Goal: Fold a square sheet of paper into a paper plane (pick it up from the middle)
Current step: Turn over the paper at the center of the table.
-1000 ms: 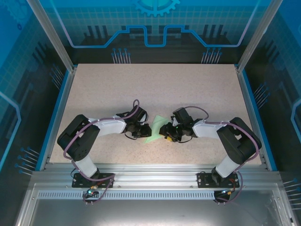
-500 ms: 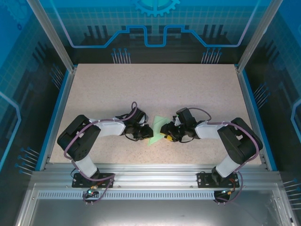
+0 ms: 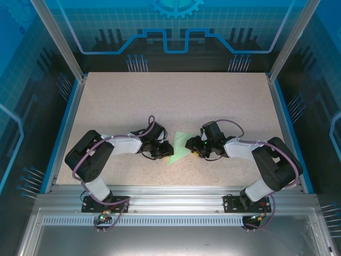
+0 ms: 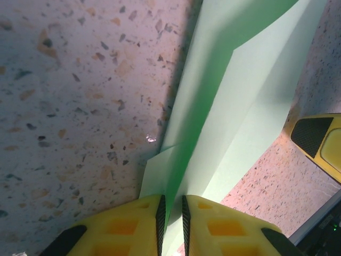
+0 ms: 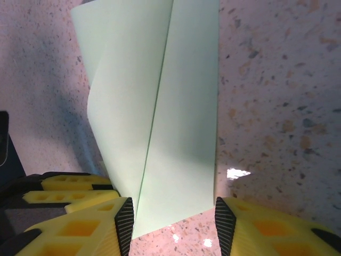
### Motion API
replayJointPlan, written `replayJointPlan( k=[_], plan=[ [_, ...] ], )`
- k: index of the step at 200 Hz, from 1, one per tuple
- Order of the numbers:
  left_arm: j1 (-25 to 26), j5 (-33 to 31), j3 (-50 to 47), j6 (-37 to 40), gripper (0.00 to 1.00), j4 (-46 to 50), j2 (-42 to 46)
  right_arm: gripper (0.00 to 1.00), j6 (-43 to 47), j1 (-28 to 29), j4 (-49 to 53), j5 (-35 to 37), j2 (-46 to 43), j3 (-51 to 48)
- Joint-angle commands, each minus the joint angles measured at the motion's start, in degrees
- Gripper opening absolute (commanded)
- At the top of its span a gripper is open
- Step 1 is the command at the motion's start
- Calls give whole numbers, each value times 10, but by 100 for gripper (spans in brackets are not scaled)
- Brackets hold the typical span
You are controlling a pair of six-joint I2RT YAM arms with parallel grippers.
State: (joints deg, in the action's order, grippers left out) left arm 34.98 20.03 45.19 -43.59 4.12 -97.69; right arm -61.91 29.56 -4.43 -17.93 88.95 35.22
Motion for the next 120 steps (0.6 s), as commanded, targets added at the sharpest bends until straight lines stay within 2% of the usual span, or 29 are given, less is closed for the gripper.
replayJointPlan(
  k=[1,63,120],
  plan=[
    [7,16,-9,-4,21,16,1,48,10,-8,11,17,13,10],
    [17,24,-5,-11,21,10,-4,47,-8,0,-46,-26,57,13],
    [20,40,-13,-25,21,-13,-6,45,-24,4,-82,-42,53,1]
  ],
)
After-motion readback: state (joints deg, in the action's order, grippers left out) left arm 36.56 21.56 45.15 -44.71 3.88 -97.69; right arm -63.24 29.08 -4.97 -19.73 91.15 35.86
